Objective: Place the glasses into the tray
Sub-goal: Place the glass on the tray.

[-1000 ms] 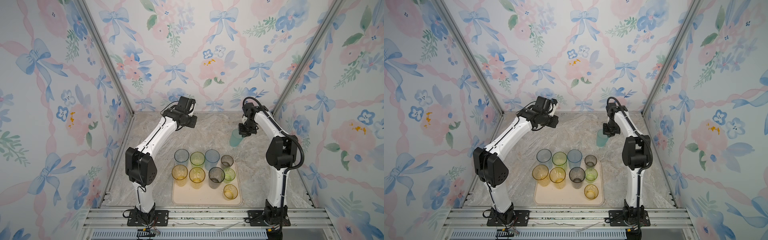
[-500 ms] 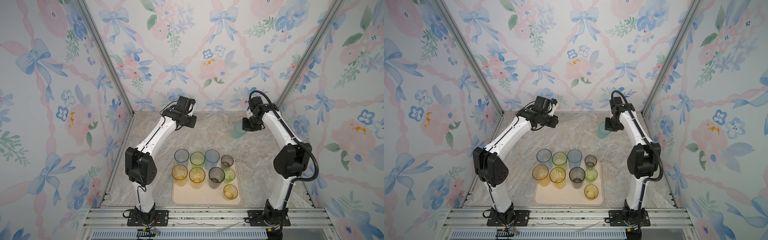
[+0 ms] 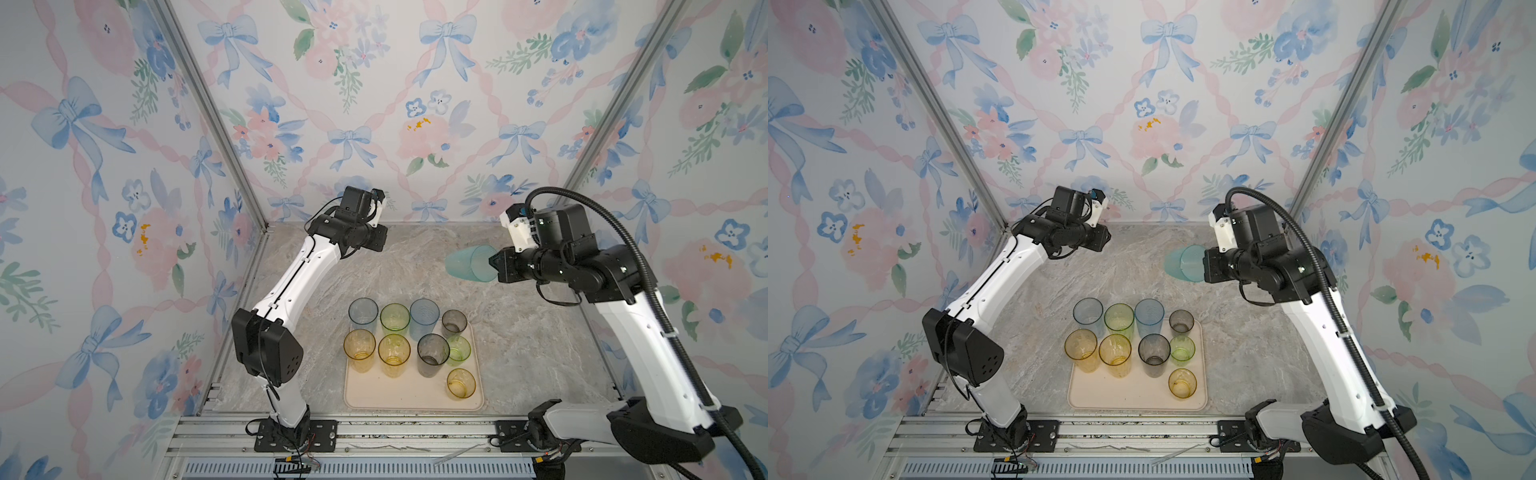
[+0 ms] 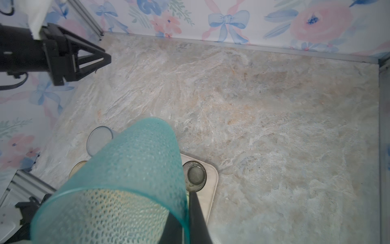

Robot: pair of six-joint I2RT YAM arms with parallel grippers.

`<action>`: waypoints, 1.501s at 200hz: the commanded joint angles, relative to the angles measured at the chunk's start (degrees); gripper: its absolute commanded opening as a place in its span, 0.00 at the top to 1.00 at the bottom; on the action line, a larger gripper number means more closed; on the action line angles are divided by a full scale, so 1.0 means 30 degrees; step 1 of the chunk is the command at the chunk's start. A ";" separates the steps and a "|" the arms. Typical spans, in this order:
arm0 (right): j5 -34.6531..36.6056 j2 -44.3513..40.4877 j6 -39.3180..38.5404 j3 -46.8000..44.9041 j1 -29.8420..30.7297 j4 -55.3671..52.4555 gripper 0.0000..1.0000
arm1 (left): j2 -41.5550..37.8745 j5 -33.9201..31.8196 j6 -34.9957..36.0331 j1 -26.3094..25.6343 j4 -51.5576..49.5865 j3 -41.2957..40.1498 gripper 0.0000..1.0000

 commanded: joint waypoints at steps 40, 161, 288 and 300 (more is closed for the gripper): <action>0.2722 -0.3368 0.2140 -0.2270 0.9736 -0.3160 1.00 | -0.1842 -0.0575 -0.0908 0.0211 0.0071 -0.0744 0.68; 0.5997 0.1194 0.4705 -0.6354 1.8893 -0.2468 1.00 | -0.5602 -0.1317 -0.1538 0.0169 0.0073 -0.3746 0.67; 0.5143 0.4144 0.2472 -0.8639 1.7507 0.0146 1.00 | -0.5643 -0.0779 -0.1392 0.0162 -0.0014 -0.2784 0.65; 0.4969 0.4287 0.2253 -0.8769 1.7290 0.0468 1.00 | -0.5664 -0.0768 -0.1448 0.0167 -0.0015 -0.2784 0.65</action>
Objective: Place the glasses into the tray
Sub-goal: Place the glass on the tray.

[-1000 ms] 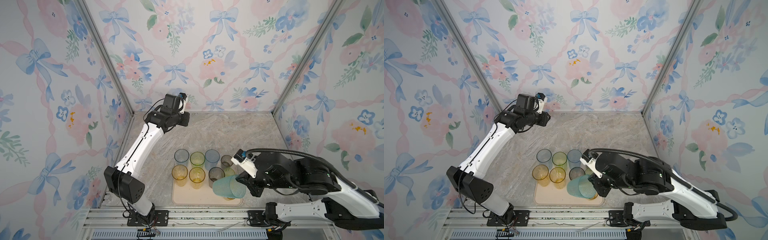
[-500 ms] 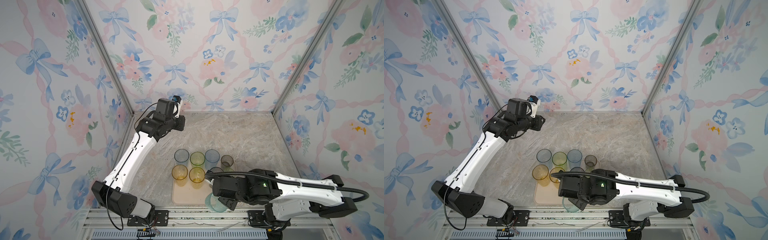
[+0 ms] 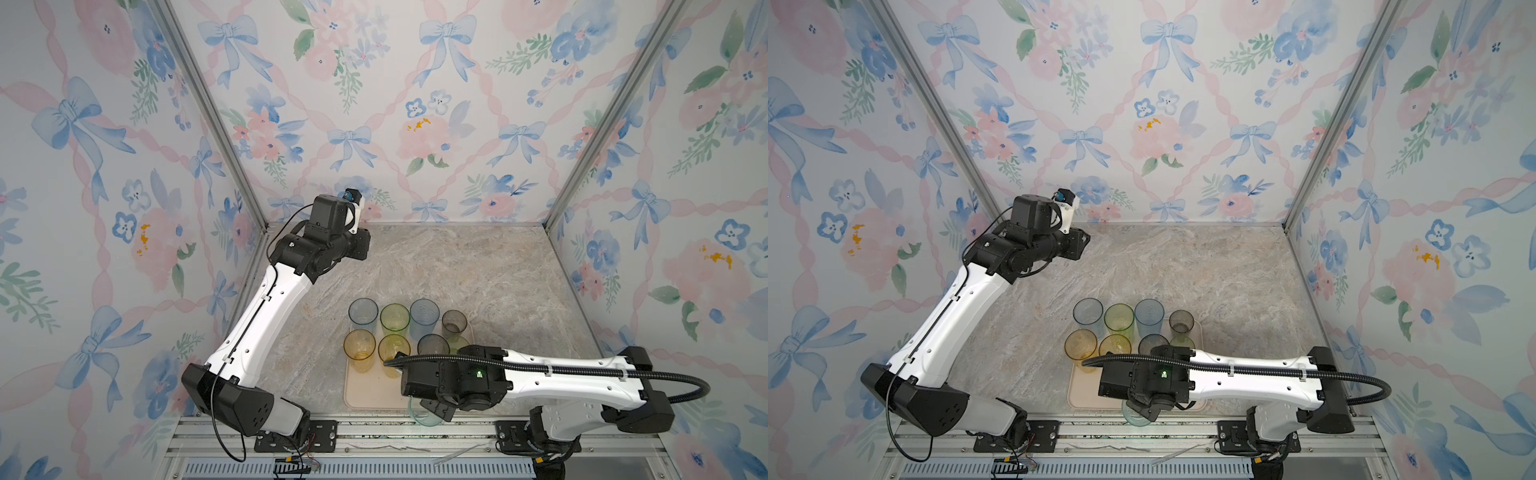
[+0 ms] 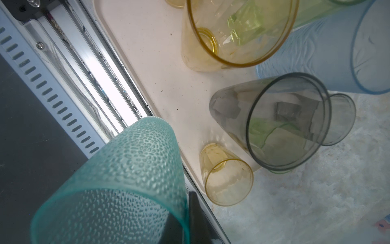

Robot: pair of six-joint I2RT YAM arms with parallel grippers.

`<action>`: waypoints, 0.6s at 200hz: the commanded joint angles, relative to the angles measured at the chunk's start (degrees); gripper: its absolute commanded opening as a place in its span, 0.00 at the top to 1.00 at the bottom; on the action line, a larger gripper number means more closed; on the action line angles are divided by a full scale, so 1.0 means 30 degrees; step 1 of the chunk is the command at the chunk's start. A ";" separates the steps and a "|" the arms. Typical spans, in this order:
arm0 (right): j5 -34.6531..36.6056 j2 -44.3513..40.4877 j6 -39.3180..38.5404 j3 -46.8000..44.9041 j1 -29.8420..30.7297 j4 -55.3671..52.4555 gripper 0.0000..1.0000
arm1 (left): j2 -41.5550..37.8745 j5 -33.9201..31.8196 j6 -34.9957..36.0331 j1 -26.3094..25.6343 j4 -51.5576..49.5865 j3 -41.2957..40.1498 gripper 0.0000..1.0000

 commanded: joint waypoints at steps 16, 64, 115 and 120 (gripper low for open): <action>-0.0441 0.0530 -0.0980 -0.0322 -0.0709 0.1230 1.00 | -0.0275 0.0349 -0.0146 0.0095 0.0000 0.0414 0.65; -0.0815 0.1716 -0.1801 -0.0442 -0.1527 0.1843 1.00 | -0.0150 0.0497 -0.0062 0.0097 0.0000 0.0436 0.65; -0.1115 0.2203 -0.2381 -0.0705 -0.2532 0.2493 1.00 | 0.0106 0.0583 0.0086 0.0089 -0.0008 0.0554 0.64; -0.1176 0.2232 -0.2430 -0.0719 -0.2625 0.2557 1.00 | 0.0128 0.0586 0.0088 0.0100 0.0000 0.0554 0.64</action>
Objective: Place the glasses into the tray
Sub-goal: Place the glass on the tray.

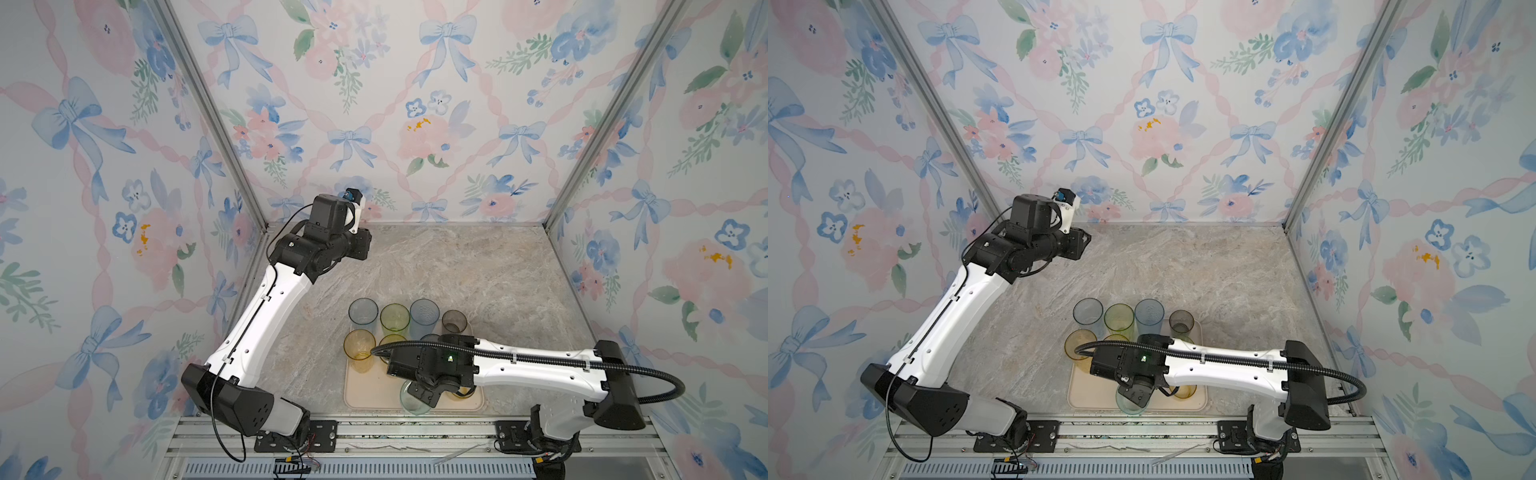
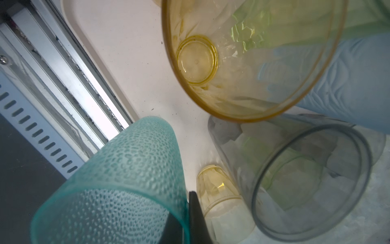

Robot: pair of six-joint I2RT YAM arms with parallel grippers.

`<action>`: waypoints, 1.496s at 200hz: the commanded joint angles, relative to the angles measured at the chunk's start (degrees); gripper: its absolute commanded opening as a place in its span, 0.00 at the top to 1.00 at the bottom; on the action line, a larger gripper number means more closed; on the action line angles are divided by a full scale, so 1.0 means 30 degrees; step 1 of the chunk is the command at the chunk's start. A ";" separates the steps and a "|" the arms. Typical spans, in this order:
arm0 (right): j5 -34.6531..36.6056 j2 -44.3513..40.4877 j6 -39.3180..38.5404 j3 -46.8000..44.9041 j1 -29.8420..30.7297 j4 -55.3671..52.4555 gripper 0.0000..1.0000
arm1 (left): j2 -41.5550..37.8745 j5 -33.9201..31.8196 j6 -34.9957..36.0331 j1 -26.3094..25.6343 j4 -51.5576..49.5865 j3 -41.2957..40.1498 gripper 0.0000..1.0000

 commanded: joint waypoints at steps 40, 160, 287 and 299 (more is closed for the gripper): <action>-0.0607 0.0375 -0.0913 -0.0525 -0.1014 0.0653 1.00 | 0.0408 0.0316 0.0176 0.0116 -0.0002 0.0685 0.64; -0.1190 0.0449 -0.1613 -0.1125 -0.1828 0.1280 1.00 | 0.0751 0.0244 -0.0058 0.0099 -0.0029 0.1036 0.65; -0.1677 0.0902 -0.1964 -0.0936 -0.2123 0.1472 1.00 | 0.0976 0.0308 -0.0117 0.0099 -0.0030 0.1092 0.65; -0.1691 0.0929 -0.1968 -0.0950 -0.2152 0.1518 1.00 | 0.0985 0.0306 -0.0117 0.0094 -0.0047 0.1092 0.65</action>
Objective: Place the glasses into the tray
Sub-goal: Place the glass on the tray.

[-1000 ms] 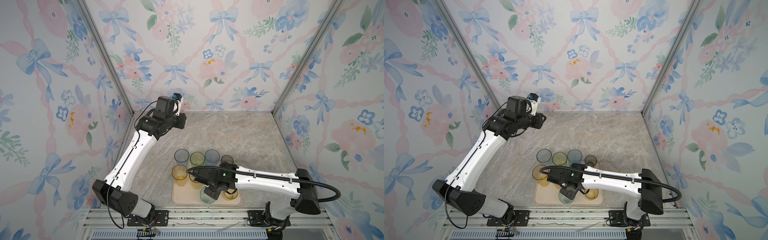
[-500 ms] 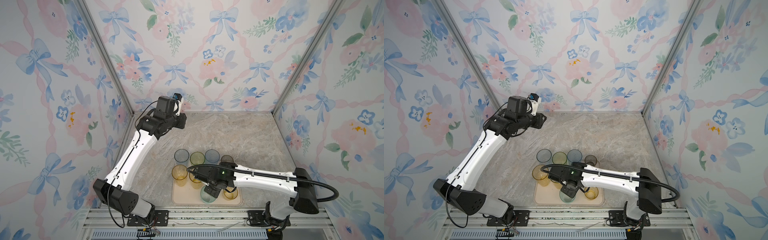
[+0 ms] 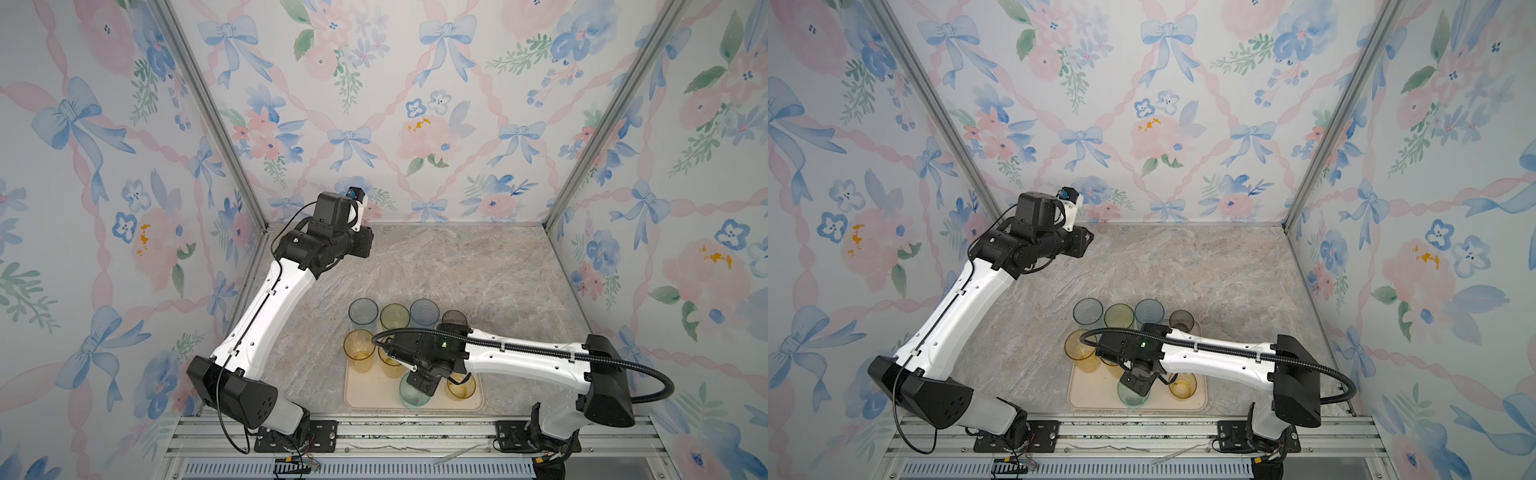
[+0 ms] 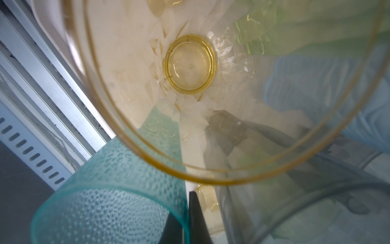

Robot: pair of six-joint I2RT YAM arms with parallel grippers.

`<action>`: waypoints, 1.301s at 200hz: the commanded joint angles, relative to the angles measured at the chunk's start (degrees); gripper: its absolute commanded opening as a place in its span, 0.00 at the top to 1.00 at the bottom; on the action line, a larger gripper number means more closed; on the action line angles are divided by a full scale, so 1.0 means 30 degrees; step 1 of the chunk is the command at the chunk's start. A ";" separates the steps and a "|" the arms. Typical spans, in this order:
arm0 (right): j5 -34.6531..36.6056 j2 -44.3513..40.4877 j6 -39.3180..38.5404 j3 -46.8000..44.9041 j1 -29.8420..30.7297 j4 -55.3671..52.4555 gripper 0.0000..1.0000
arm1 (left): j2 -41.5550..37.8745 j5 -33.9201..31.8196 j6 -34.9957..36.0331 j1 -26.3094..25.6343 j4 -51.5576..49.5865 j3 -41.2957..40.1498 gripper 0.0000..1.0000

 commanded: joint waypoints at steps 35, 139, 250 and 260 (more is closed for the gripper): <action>-0.0205 0.0393 -0.0289 0.0087 -0.0477 0.0075 1.00 | 0.0198 0.0237 -0.0088 0.0092 -0.0036 0.0557 0.65; -0.0235 0.0533 -0.0438 0.0440 -0.0580 -0.0042 0.96 | 0.0356 0.0268 0.0007 0.0124 -0.0041 0.0624 0.65; 0.0018 0.0042 -0.0358 0.0744 -0.0723 -0.0102 0.78 | 0.0396 0.0319 0.0007 0.0121 -0.0022 0.0630 0.64; 0.0022 -0.0020 -0.0336 0.0780 -0.0723 -0.0130 0.78 | 0.0406 0.0312 0.0007 0.0122 -0.0033 0.0632 0.64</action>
